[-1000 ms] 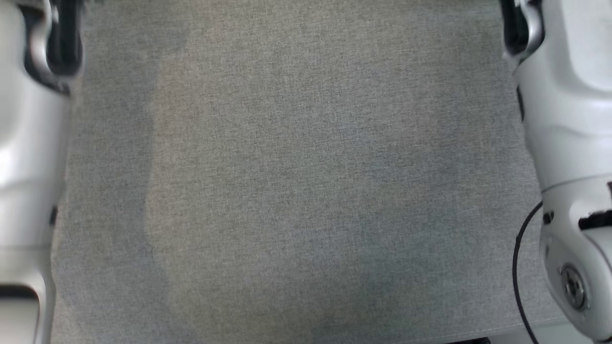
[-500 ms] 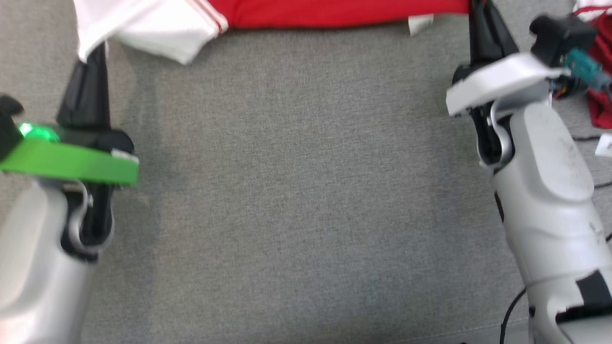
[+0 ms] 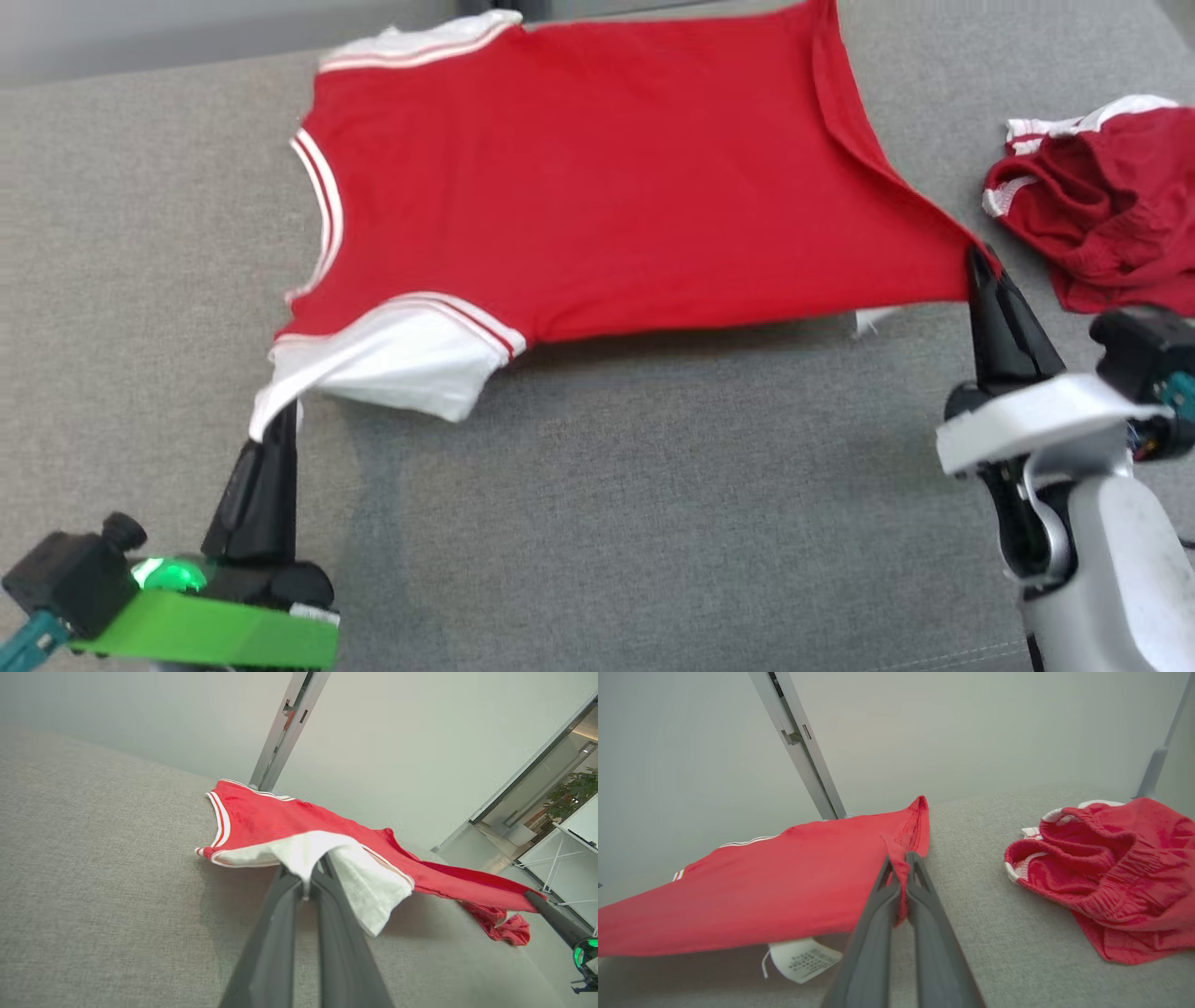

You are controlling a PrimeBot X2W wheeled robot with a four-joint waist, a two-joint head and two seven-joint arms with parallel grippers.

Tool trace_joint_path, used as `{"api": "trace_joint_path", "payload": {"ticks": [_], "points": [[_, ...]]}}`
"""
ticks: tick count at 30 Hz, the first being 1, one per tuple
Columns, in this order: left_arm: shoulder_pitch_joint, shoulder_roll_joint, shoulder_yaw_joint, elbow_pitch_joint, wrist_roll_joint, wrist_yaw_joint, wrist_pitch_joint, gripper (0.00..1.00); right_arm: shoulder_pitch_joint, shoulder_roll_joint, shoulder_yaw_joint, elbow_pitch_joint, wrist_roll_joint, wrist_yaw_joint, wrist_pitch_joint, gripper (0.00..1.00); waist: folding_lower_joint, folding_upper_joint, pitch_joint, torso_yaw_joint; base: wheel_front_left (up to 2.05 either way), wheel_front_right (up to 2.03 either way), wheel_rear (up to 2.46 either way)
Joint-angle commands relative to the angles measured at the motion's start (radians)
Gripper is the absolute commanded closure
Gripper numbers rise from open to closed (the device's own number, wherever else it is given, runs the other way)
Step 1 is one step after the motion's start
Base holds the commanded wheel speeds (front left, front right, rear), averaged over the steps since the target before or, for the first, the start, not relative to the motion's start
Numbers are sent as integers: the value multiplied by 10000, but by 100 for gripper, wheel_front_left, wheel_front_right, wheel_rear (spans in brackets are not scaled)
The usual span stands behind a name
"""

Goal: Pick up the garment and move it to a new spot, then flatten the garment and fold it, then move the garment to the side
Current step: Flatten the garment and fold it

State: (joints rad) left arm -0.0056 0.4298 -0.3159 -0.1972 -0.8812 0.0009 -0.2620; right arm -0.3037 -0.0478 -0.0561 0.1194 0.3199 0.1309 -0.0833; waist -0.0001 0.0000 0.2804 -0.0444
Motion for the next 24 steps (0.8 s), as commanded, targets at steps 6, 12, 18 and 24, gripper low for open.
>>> {"api": "trace_joint_path", "payload": {"ticks": [6, 12, 18, 24], "points": [[1512, 190, -208, -979, 20, 516, 120, 100, 2302, -49, -507, -1916, 293, -6, 836, 100, 1, 0, -1048, 250, 0, 0, 0], [1985, 342, -470, -1168, 2, 694, 461, 100, 3240, -49, -677, -2390, 323, -6, 1376, 100, 1, 0, -1016, 222, 0, 0, 0], [1205, 137, -792, -332, 18, 435, 753, 100, 2571, -49, -531, -1375, -109, -6, 1539, 100, 1, 0, -788, 156, 0, 0, 0], [-20, -122, -970, 727, 40, 73, 922, 100, 1531, -51, -253, -61, -112, -6, 1447, 100, 1, 0, -445, 153, 0, 0, 0]]}}
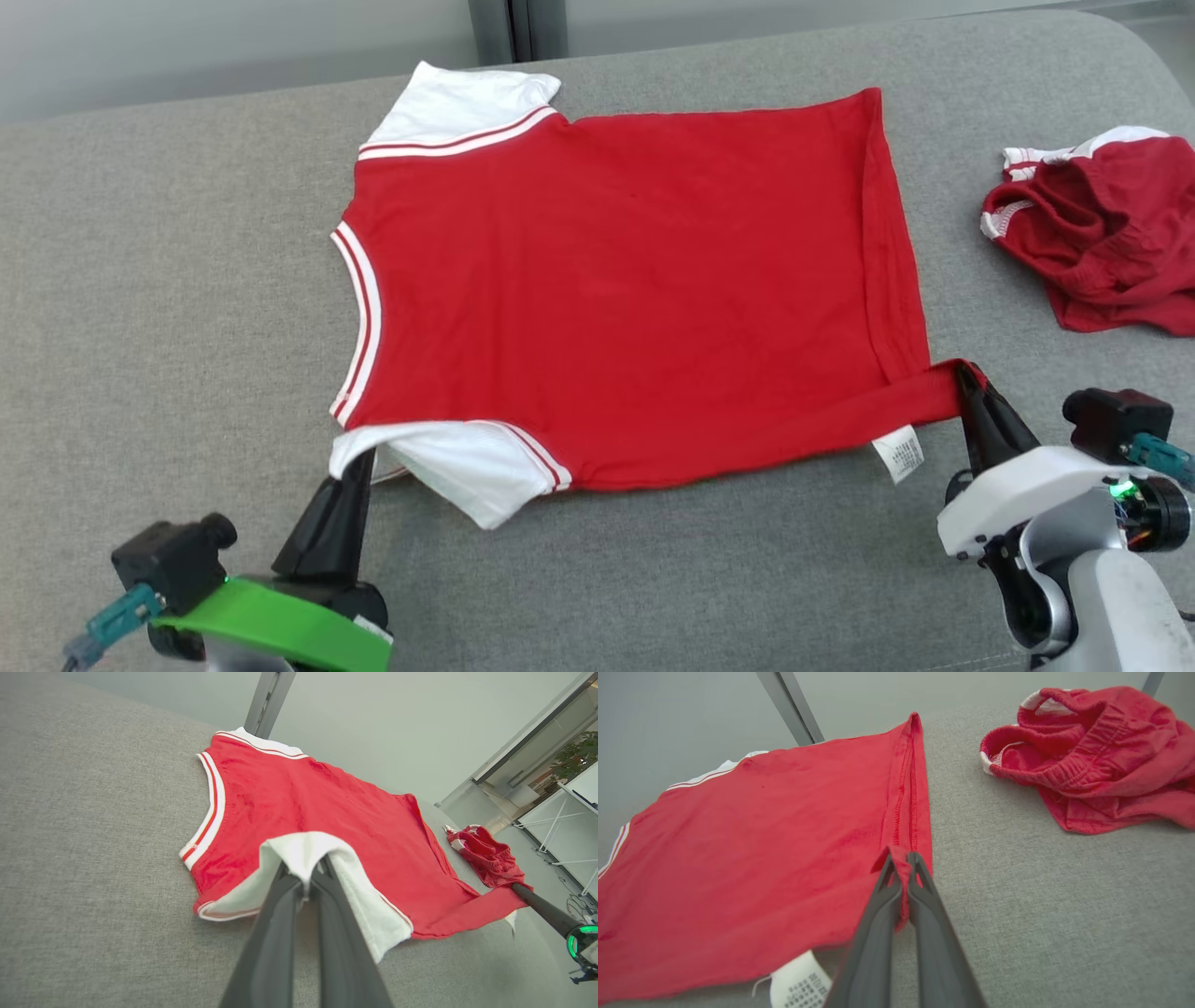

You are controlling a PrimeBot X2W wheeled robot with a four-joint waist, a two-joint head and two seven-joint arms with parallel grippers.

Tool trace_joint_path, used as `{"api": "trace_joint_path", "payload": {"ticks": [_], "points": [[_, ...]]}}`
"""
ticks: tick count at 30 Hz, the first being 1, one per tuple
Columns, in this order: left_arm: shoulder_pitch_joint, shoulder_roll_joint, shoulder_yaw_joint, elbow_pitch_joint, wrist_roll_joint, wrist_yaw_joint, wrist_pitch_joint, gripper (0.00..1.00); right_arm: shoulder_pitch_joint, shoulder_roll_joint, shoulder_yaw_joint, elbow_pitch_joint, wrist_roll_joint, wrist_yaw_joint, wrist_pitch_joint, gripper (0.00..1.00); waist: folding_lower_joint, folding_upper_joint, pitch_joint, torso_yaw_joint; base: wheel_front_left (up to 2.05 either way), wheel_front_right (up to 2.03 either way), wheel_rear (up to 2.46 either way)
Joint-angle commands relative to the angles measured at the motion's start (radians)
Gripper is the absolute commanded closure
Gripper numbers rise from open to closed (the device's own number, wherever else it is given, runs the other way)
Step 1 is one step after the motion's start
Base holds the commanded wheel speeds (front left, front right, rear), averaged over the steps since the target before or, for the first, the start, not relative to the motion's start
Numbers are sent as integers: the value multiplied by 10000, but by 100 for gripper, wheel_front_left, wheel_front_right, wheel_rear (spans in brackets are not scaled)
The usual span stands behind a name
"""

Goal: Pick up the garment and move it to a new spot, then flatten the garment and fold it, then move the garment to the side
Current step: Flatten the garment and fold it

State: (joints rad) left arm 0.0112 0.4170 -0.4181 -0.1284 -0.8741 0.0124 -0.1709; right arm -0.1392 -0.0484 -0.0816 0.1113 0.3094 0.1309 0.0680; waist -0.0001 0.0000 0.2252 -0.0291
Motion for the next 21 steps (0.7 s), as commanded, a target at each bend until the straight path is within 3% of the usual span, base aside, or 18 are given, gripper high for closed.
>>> {"api": "trace_joint_path", "payload": {"ticks": [1, 12, 19, 21], "points": [[-456, -44, 46, 241, -19, -123, 5, 100, -342, -44, 24, 245, -19, -6, -107, 100, 1, 0, 182, -3, 0, 0, 0], [-3857, -777, -94, 2966, 256, -880, -36, 100, -3096, -45, -253, 2764, -398, -6, -945, 100, 1, 0, 1154, -96, 0, 0, 0], [-5077, -1038, -117, 4324, 429, -1101, -360, 100, -3980, -45, -197, 3848, -566, -6, -1485, 100, 1, 0, 1486, -161, 0, 0, 0], [-5312, -1098, -100, 4656, 474, -1133, -463, 100, -4131, -46, -167, 4080, -538, -6, -1669, 57, 1, 0, 1503, -179, 0, 0, 0]]}}
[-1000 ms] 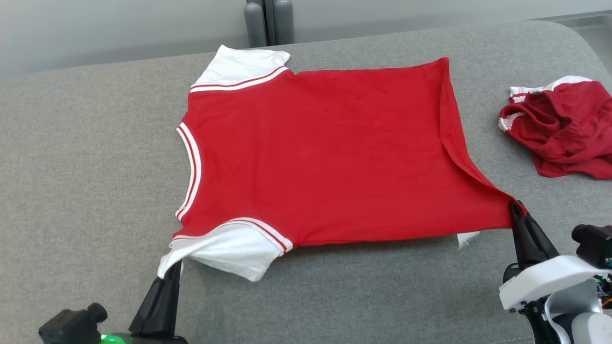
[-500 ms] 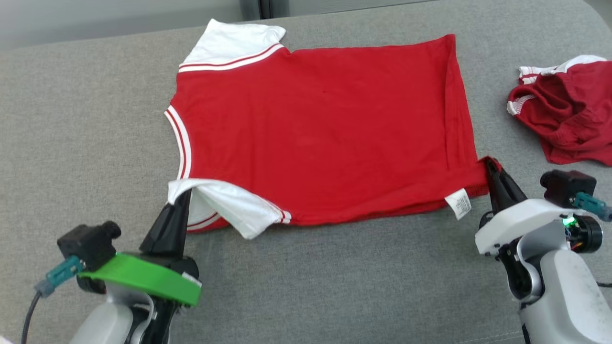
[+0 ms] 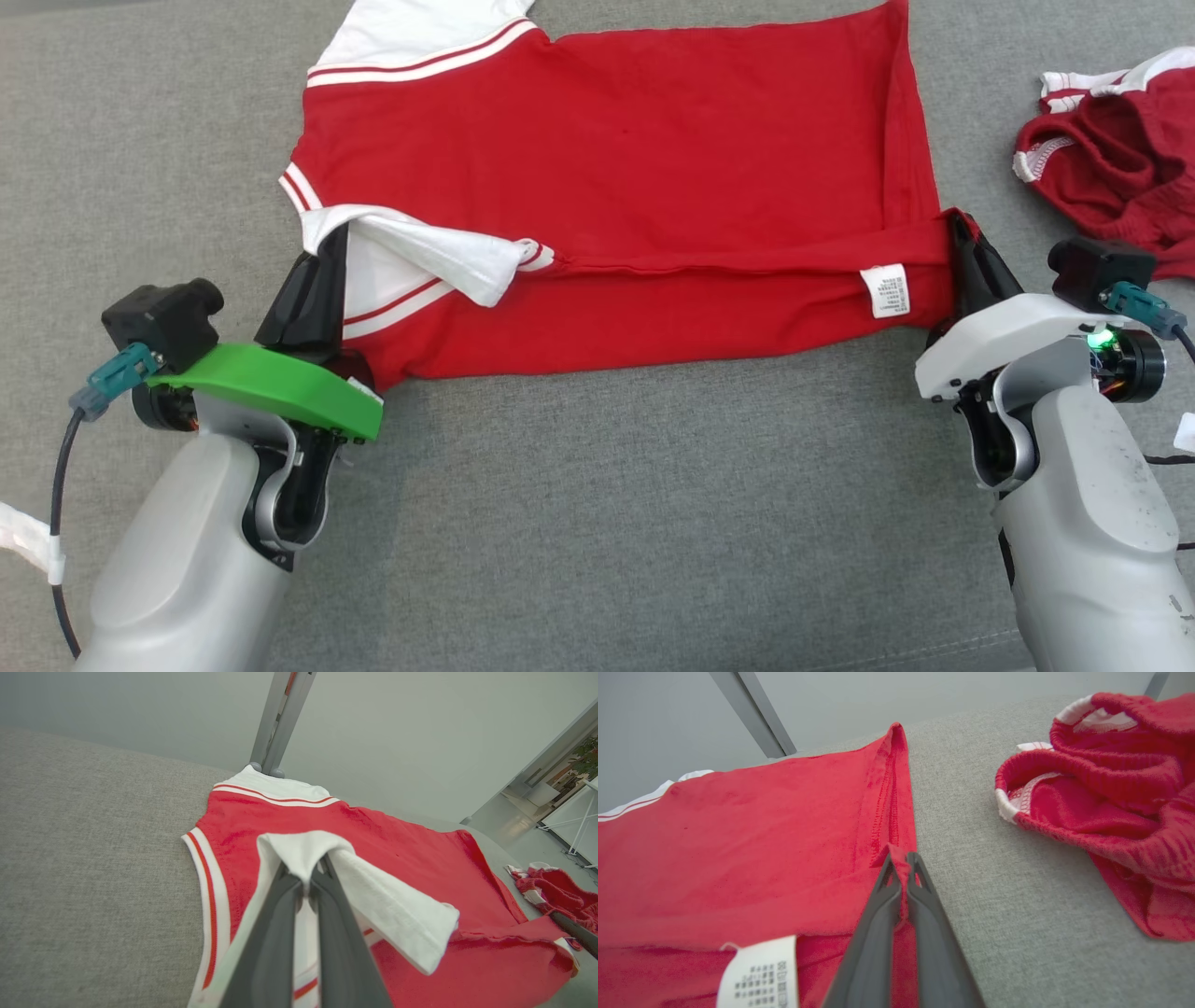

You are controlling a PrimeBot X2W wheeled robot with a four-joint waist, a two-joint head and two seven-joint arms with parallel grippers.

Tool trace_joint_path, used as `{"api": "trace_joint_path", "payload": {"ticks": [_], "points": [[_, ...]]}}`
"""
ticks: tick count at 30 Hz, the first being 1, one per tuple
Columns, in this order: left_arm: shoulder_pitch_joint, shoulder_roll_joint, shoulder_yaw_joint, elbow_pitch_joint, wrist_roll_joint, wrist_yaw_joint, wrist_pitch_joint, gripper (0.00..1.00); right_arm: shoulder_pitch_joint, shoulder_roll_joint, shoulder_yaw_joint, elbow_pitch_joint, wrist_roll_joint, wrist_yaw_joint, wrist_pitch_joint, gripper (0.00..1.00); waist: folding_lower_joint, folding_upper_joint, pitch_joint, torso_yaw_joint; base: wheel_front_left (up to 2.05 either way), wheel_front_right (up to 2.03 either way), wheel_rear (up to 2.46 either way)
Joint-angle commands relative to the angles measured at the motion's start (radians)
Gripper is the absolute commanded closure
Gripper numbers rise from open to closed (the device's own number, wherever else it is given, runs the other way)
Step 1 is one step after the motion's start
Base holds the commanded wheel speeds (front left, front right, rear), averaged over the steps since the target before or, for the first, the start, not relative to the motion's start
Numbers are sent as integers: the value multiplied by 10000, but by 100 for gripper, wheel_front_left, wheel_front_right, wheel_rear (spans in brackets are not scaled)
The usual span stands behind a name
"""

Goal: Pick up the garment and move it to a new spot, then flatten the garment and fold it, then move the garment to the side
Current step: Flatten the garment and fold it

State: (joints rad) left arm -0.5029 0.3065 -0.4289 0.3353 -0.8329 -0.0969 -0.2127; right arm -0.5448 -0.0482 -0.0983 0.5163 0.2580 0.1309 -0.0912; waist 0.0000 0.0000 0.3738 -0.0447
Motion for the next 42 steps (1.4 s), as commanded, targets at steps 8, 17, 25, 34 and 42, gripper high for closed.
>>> {"api": "trace_joint_path", "payload": {"ticks": [8, 17, 25, 34, 42], "points": [[-293, -346, 392, 404, 645, -161, -508, 0, -41, -48, 140, 3, 7, -6, -1176, 0, 0, 0, -232, -78, 0, 0, 0], [1374, -630, 1423, -680, 1055, -238, -522, 0, 1338, -42, 7, -1295, -1101, -6, -1227, 0, 0, 0, -957, 6, 0, 0, 0], [3146, -493, 1512, -715, 492, 193, 237, 0, 2893, -44, 59, -2524, -1241, -6, -382, 0, 0, 0, -1533, 111, 0, 0, 0], [3372, -736, 1507, -118, -643, 367, 1733, 0, 3481, -45, 264, -3349, -1094, -6, 197, 0, 0, 0, -1322, -102, 0, 0, 0], [2728, -936, 1781, 368, -1227, 100, 1683, 0, 3187, -44, 426, -3400, -1046, -6, 391, 0, 0, 0, -869, -325, 0, 0, 0]]}}
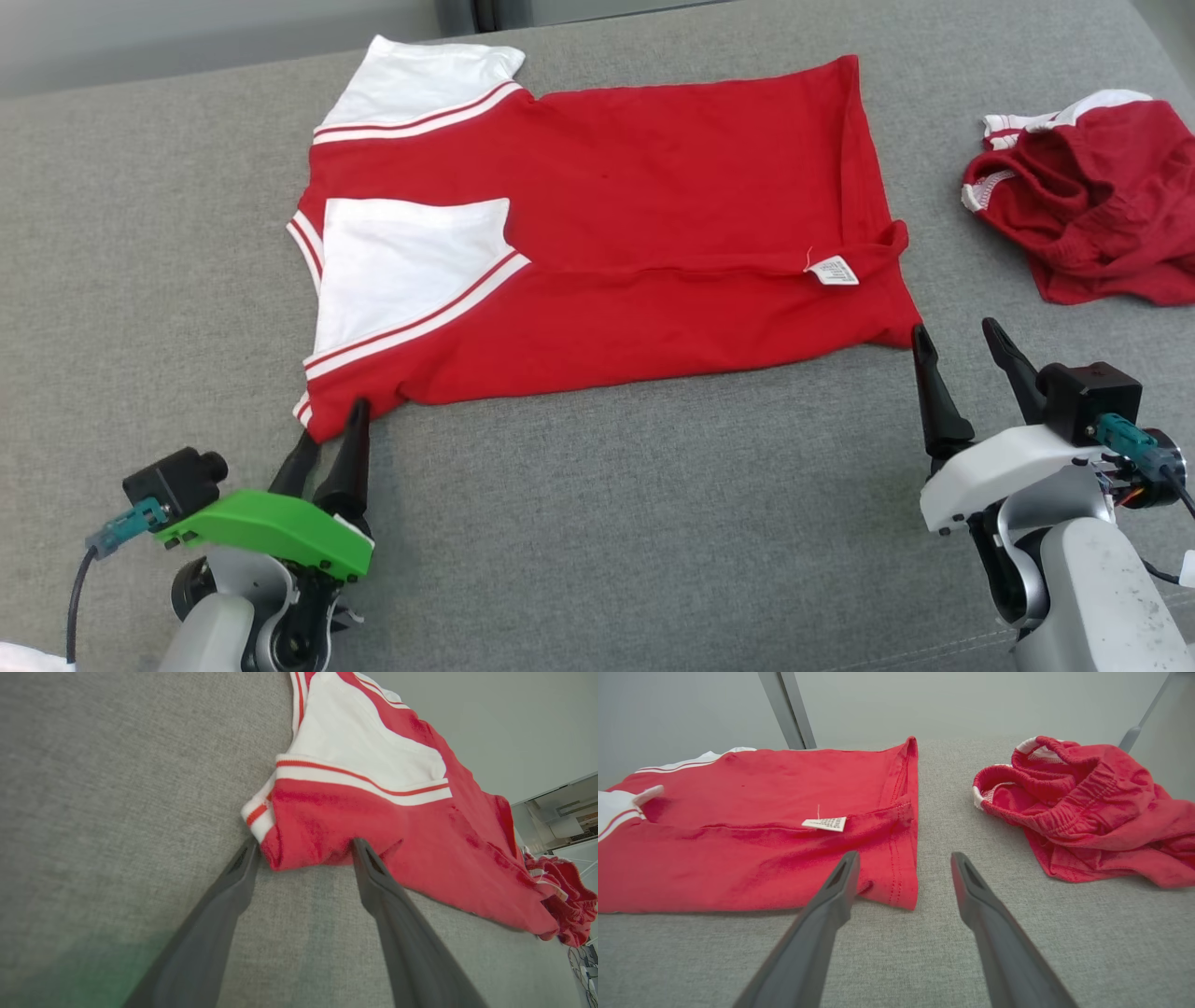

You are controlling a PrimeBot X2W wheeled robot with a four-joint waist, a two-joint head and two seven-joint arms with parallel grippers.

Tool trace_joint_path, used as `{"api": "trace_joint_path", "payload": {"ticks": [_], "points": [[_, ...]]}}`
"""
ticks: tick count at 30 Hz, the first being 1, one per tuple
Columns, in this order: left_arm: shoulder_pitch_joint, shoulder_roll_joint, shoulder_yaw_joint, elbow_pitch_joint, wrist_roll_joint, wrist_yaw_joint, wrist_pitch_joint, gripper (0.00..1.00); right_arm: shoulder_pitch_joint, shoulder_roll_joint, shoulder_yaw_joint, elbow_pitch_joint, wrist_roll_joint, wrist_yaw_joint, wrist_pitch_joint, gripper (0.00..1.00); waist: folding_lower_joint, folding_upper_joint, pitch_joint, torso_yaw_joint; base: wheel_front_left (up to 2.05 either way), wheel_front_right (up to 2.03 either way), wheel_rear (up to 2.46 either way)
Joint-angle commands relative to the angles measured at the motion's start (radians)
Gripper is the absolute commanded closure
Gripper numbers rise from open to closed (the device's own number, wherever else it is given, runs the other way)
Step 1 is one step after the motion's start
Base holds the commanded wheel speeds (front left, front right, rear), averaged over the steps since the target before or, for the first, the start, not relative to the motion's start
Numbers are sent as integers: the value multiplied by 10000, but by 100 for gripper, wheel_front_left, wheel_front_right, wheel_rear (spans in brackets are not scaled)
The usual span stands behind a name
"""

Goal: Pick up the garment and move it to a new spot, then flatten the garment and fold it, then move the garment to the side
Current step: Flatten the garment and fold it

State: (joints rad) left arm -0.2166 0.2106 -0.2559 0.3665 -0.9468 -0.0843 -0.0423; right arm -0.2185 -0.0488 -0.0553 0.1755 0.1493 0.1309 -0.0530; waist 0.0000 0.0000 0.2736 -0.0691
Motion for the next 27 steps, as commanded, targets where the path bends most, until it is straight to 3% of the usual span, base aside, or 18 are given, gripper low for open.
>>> {"api": "trace_joint_path", "payload": {"ticks": [1, 4, 5, 6, 9, 26, 27], "points": [[-238, 16, 85, 115, -104, -64, -79, 0, -114, -40, 0, 20, 46, -6, 17, 0, 0, 0, 184, -94, 0, 0, 0], [-534, -40, 171, 235, -238, -192, -283, 2, -228, -38, -4, 79, 80, -6, 14, 0, 0, 0, 350, -127, 0, 0, 0], [-606, -35, 189, 266, -240, -214, -364, 22, -249, -38, -5, 102, 84, -6, 7, 0, 0, 0, 386, -133, 0, 0, 0], [-688, -26, 210, 301, -218, -227, -477, 56, -295, -38, -12, 159, 94, -6, 11, 0, 0, 0, 428, -136, 0, 0, 0], [-869, -3, 186, 325, -116, -309, -758, 100, -458, -38, -22, 332, 120, -6, 48, 0, 0, 0, 507, -132, 0, 0, 0], [-894, 215, -163, -624, 367, -419, -1587, 100, -1722, -40, 77, 2693, 276, -6, 694, 0, 0, 0, 608, 327, 0, 0, 0], [-889, 216, -179, -661, 382, -407, -1585, 100, -1847, -35, 194, 2925, 288, -6, 794, 13, 0, 0, 611, 353, 0, 0, 0]]}}
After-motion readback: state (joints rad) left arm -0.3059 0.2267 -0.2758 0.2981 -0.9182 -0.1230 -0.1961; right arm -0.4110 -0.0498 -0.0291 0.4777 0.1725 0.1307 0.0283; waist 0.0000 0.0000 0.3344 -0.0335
